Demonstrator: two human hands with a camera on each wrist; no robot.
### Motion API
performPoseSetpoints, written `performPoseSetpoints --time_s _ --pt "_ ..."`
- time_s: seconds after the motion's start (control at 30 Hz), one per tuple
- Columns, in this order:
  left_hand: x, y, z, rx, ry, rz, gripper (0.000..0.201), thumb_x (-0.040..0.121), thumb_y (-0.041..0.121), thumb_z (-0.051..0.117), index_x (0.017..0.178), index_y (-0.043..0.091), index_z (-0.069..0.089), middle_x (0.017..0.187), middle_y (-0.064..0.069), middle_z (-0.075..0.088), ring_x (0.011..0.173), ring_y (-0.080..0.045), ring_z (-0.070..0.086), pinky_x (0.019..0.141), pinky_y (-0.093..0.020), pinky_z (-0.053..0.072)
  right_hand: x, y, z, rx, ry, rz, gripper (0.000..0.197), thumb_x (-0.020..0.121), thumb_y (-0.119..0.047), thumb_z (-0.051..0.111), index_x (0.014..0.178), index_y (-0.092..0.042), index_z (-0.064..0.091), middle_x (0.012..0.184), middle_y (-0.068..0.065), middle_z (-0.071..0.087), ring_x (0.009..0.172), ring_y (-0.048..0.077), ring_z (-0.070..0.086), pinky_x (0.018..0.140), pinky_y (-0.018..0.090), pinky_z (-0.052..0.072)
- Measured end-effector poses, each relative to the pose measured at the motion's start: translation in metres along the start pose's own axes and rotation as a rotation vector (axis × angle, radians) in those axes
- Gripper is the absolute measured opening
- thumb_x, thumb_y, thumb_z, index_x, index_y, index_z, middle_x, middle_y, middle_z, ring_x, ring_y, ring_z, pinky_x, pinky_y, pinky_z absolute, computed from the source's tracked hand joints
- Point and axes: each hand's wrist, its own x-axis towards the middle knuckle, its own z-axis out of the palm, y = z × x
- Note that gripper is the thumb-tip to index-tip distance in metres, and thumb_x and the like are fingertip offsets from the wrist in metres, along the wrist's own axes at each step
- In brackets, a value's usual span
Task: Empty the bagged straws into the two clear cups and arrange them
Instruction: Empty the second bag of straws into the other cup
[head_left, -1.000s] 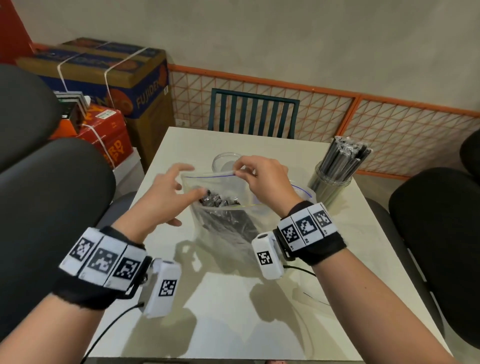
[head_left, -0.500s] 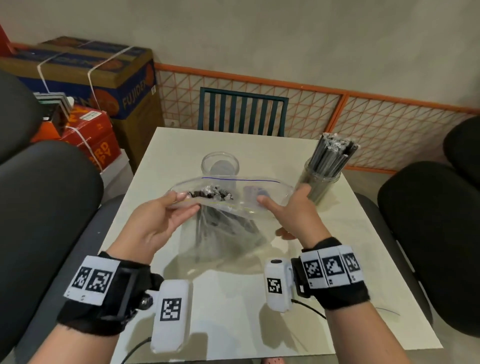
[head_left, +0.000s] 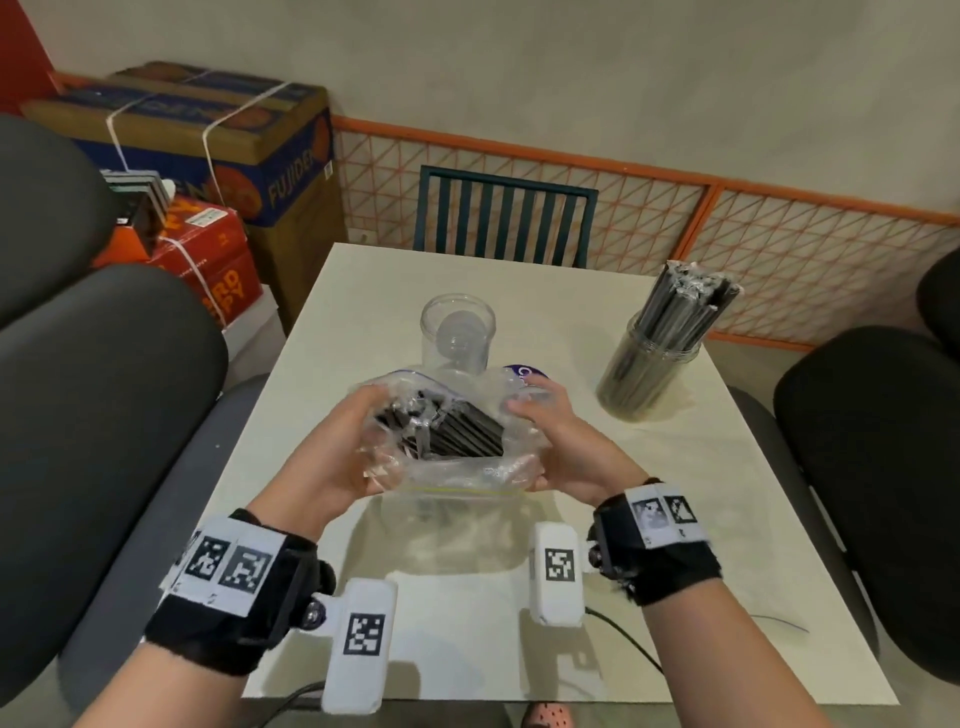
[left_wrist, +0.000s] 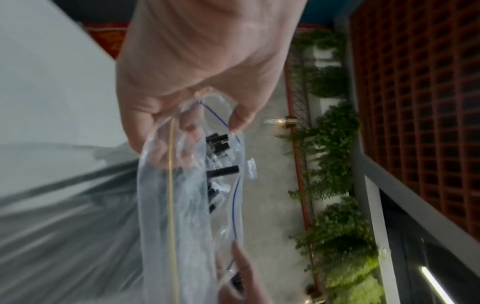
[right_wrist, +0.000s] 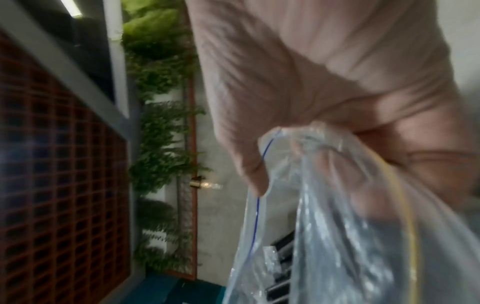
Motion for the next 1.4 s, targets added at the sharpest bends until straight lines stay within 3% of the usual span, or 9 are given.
performPoseSetpoints --time_s 0.2,0.33,0.5,0.6,0.7,0.8,1.1,1.3,1.4 --pt "0.005 0.007 0.003 0.285 0.143 0.120 0.026 0.090 0.040 0.051 0.087 0.015 0.059 0.084 -0.007 0.061 0.071 -0.020 0.056 0.061 -0.029 0.045 0.009 -0.017 -0.007 -0.236 0.247 -0.094 0.036 0.093 -0.046 0.046 0.072 -0.018 0.055 0.065 -0.001 0.050 0.042 0.011 0.041 0.047 0.022 0.035" --pt "0.011 0.012 0.011 0.225 0.146 0.095 0.024 0.091 0.032 0.048 0.076 0.015 0.054 0.073 -0.008 0.056 0.063 -0.022 0.054 0.059 -0.030 0.045 0.022 -0.014 -0.005 0.077 0.253 0.026 0.047 0.095 -0.051 0.038 0.081 -0.011 0.059 0.052 0.002 0.065 0.042 0.015 0.060 0.044 0.022 0.047" --pt "0.024 0.010 0.003 -0.134 -0.089 -0.032 0.028 0.093 0.026 0.043 0.107 0.013 0.063 0.097 -0.012 0.067 0.085 -0.028 0.063 0.075 -0.039 0.054 0.023 0.001 -0.004 -0.082 -0.037 -0.018 0.043 0.077 -0.056 0.064 0.106 -0.025 0.068 0.102 0.011 0.053 0.092 0.024 0.051 0.076 0.034 0.049" --pt "0.030 -0.007 0.004 -0.372 -0.179 -0.073 0.039 0.089 0.023 0.045 0.120 0.006 0.061 0.094 -0.012 0.068 0.085 -0.022 0.064 0.078 -0.034 0.056 0.031 0.012 -0.001 0.158 0.136 0.044 0.036 0.087 -0.039 0.059 0.116 -0.017 0.061 0.074 0.003 0.060 0.061 0.015 0.059 0.060 0.028 0.053" --pt "0.035 -0.024 0.008 -0.468 -0.130 -0.071 0.028 0.096 0.021 0.040 0.101 0.008 0.064 0.079 -0.005 0.068 0.072 -0.015 0.066 0.070 -0.028 0.057 0.042 0.023 0.000 0.278 0.227 0.093 0.010 0.091 -0.027 0.057 0.091 -0.017 0.057 0.076 0.009 0.056 0.065 0.022 0.060 0.074 0.045 0.056" --pt "0.026 -0.028 0.005 -0.216 -0.028 -0.045 0.014 0.092 0.022 0.052 0.080 0.016 0.057 0.073 -0.002 0.054 0.066 -0.016 0.054 0.056 -0.028 0.051 0.041 0.025 -0.002 0.309 0.199 0.045 0.026 0.084 -0.024 0.064 0.107 -0.015 0.060 0.100 0.017 0.060 0.096 0.033 0.059 0.096 0.057 0.045" --pt "0.015 -0.036 0.011 -0.417 -0.148 -0.061 0.026 0.093 -0.012 0.031 0.079 0.000 0.050 0.058 -0.013 0.069 0.053 -0.019 0.069 0.048 -0.031 0.058 -0.014 0.010 0.009 -0.287 0.098 -0.053 0.053 0.082 -0.019 0.069 0.120 -0.029 0.034 0.108 0.000 0.060 0.081 0.019 0.064 0.058 0.032 0.052" --pt "0.018 -0.057 0.013 -0.701 -0.219 -0.093 0.040 0.052 -0.025 0.049 0.085 -0.002 0.049 0.089 -0.019 0.052 0.074 -0.021 0.055 0.049 -0.034 0.057 0.011 0.034 -0.002 0.661 -0.043 0.059 0.065 0.069 0.019 0.039 0.133 0.008 0.038 0.137 0.036 0.040 0.111 0.044 0.050 0.067 0.047 0.059" --pt "0.011 -0.055 0.015 -0.640 -0.225 -0.090 0.026 0.074 0.001 0.036 0.064 -0.004 0.059 0.077 -0.021 0.066 0.058 -0.027 0.064 0.046 -0.036 0.056 0.019 0.046 0.000 0.738 -0.008 0.084 0.088 0.047 0.014 0.057 0.134 0.006 0.041 0.121 0.031 0.047 0.103 0.041 0.052 0.081 0.052 0.053"
